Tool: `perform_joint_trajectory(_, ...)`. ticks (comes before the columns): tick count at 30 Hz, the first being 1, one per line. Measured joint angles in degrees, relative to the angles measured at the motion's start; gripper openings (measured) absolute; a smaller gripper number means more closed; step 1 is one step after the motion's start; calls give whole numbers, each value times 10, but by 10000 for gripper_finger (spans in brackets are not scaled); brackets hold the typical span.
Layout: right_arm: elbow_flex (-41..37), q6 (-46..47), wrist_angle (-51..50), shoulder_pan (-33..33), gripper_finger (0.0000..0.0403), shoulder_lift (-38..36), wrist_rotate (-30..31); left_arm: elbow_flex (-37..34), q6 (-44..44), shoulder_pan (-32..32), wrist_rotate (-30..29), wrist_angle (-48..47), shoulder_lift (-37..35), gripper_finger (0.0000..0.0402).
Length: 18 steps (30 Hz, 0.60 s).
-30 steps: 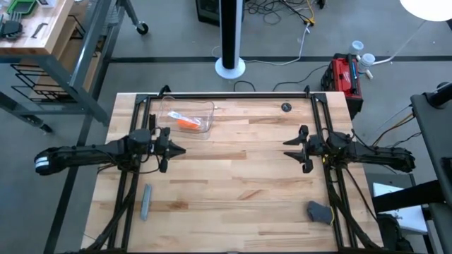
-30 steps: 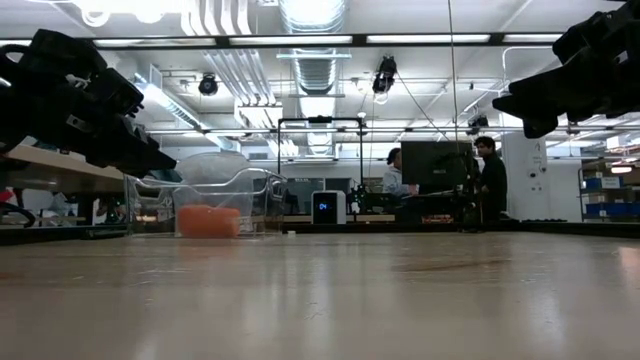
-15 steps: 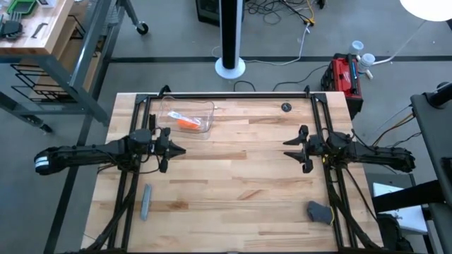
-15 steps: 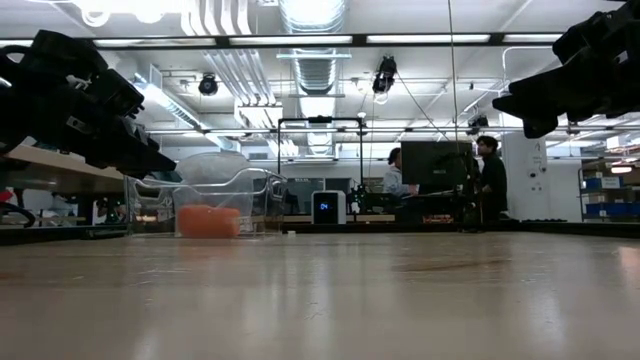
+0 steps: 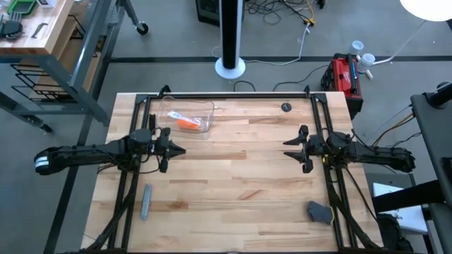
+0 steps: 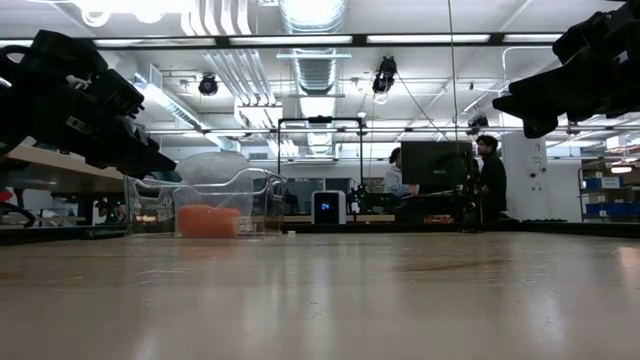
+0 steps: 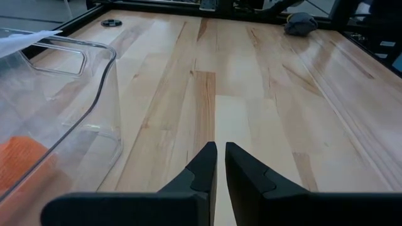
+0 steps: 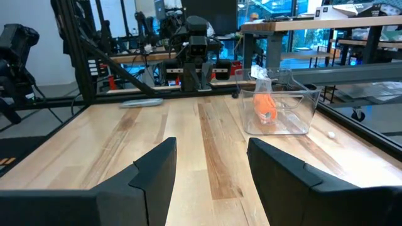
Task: Roll bandage
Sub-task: Return to Home Position
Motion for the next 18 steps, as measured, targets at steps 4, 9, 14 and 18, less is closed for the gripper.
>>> perform_joint_trajectory(4, 0, 0, 0, 0, 190, 0, 0, 0, 0, 0, 0, 0, 0, 22)
perform_joint_trajectory(9, 0, 0, 0, 0, 190, 0, 0, 0, 0, 0, 0, 0, 0, 27)
perform_joint_trajectory(14, 0, 0, 0, 0, 190, 0, 0, 0, 0, 0, 0, 0, 0, 31)
perform_joint_trajectory(18, 0, 0, 0, 0, 190, 0, 0, 0, 0, 0, 0, 0, 0, 32)
